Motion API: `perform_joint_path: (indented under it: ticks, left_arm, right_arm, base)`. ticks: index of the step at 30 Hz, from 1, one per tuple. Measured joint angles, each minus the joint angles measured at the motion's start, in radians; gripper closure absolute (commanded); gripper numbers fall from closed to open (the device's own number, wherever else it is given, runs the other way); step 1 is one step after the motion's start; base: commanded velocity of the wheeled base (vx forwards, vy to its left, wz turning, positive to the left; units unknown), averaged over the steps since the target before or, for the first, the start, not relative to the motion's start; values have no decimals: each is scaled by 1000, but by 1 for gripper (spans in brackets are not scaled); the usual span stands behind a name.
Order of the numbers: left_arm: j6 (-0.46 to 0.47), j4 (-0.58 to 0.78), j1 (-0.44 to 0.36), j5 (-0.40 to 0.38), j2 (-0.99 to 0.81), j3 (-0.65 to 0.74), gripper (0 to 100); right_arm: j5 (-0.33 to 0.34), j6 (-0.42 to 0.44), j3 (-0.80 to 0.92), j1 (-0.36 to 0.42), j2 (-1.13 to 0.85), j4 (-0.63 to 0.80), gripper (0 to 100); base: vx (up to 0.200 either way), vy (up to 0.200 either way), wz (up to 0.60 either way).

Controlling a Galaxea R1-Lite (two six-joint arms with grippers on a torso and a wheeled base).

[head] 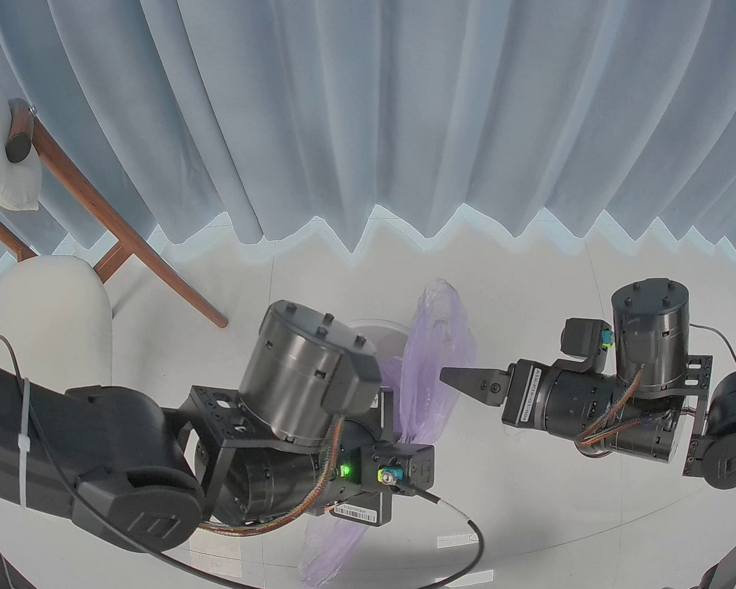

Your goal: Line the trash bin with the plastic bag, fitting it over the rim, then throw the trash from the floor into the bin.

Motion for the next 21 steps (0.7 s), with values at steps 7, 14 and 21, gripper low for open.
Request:
perform_joint_path:
  ticks: [7,14,21]
  left_arm:
    - [1,0,-2,4,-13,24,100]
    - [1,-37,-3,5,-19,33,100]
    - [0,-52,-2,30,-19,39,100]
  right_arm:
    - [-27,30,-37,1,36,0,0]
    - [-71,36,-51,0,84,-78,0]
    - [-120,13,-27,0,114,-78,0]
  base:
    - [0,0,0]
    - [0,0,0]
    - [0,0,0]
